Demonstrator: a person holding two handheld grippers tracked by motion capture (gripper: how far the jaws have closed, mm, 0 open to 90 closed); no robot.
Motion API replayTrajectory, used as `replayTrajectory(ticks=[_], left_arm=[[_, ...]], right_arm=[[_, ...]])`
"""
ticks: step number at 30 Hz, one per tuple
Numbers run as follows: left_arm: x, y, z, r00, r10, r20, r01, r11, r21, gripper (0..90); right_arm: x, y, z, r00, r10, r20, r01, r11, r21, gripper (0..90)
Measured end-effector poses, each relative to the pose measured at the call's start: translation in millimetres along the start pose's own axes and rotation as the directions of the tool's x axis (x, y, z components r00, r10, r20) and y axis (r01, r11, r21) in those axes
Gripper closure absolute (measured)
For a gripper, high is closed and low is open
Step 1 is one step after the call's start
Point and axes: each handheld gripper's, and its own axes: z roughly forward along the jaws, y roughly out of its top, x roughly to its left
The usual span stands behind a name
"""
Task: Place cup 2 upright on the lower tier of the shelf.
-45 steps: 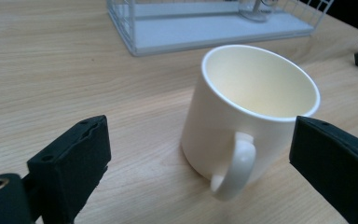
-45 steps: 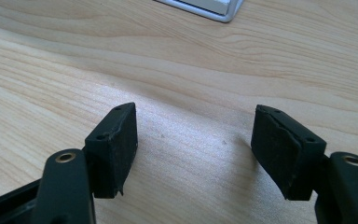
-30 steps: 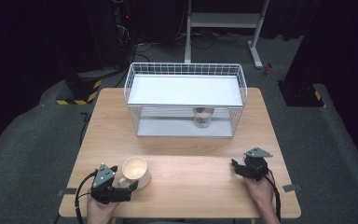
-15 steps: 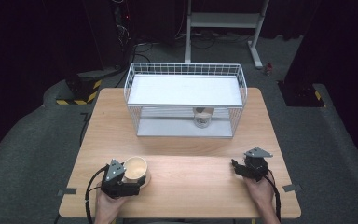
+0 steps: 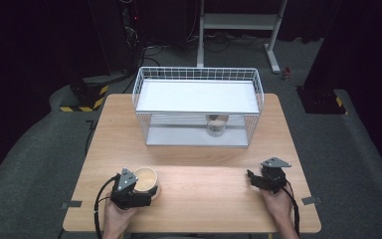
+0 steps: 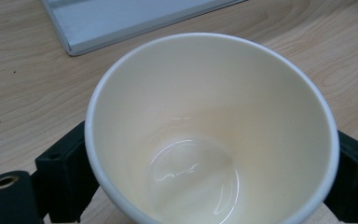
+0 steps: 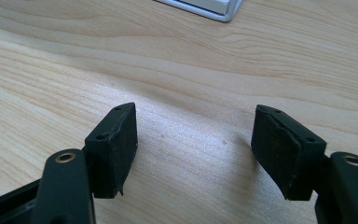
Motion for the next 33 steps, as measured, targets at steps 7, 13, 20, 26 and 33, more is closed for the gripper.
replayTrajectory(ticks=[7,13,20,26,33], left_arm=[[-0.2,0.0,0.0,1.0,0.001,-0.002,-0.001,1.0,0.0,9.4],[-2.8,1.0,-0.2,0.9999,0.013,-0.007,-0.013,0.9999,0.003,9.5],[-6.0,2.0,0.9,0.9999,0.016,0.0,-0.016,0.9999,0.001,9.6],[-5.8,4.4,0.7,0.9997,-0.013,0.019,0.013,0.9999,-0.01,9.6],[-6.9,10.0,3.8,0.9991,-0.003,0.043,0.003,1.0,0.002,9.6]], right_arm=[[-0.3,0.0,0.1,1.0,0.003,-0.001,-0.003,1.0,0.001,31.5],[-0.6,0.0,0.1,1.0,0.004,-0.002,-0.004,1.0,0.001,31.5],[-0.6,0.0,0.1,1.0,0.002,-0.001,-0.002,1.0,0.001,31.4],[-0.6,0.1,0.2,1.0,0.003,-0.003,-0.003,1.0,0.002,31.5],[-0.4,0.5,0.6,0.9999,0.01,-0.007,-0.01,1.0,0.004,31.5]])
